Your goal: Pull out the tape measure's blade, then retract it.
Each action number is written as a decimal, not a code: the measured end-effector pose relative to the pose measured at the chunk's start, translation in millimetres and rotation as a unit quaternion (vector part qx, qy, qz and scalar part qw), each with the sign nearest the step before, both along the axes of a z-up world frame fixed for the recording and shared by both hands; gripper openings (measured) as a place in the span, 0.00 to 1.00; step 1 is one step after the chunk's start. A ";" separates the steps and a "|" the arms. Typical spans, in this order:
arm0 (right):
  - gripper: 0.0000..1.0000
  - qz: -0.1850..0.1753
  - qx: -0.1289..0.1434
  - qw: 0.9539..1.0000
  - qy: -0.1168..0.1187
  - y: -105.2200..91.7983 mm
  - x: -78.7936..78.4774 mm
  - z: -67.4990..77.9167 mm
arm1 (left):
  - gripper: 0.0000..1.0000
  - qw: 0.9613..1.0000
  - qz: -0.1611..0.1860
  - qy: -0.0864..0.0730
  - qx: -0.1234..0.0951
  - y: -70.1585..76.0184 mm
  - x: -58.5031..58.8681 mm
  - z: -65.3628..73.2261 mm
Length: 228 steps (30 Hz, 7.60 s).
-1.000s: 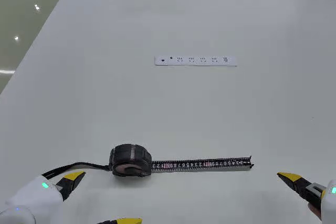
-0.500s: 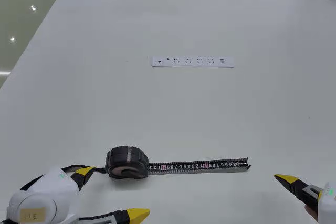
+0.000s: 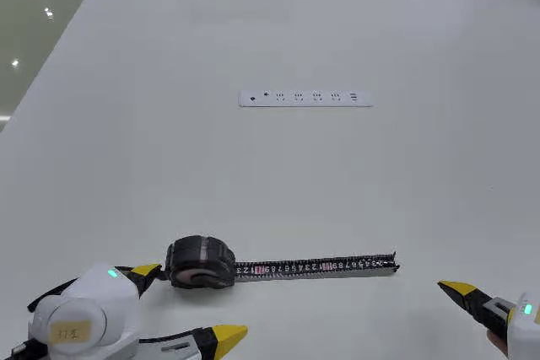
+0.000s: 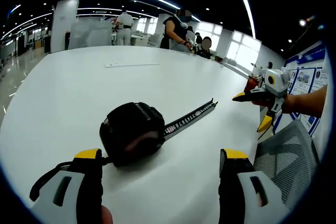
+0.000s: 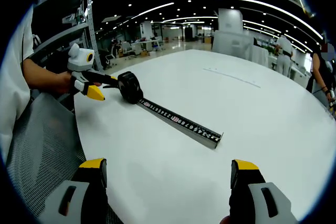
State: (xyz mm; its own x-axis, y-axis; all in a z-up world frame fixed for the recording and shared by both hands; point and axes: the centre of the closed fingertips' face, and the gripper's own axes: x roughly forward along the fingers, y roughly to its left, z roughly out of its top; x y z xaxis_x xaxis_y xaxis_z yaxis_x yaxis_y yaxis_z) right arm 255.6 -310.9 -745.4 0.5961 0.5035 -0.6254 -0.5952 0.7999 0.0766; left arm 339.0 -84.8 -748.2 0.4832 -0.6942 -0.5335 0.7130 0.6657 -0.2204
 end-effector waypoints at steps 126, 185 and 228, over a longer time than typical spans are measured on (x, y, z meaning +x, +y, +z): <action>0.13 0.295 -0.135 0.943 0.078 -29.7 84.6 -43.5 | 0.60 0.967 0.252 0.033 0.028 5.3 55.4 -16.0; 0.11 0.327 -0.112 0.937 0.054 38.2 102.4 -45.4 | 0.58 0.965 0.255 0.059 0.006 7.6 55.2 -16.3; 0.11 0.349 -0.054 0.935 0.035 142.3 113.9 -43.1 | 0.58 0.964 0.255 0.069 -0.012 8.8 55.7 -15.8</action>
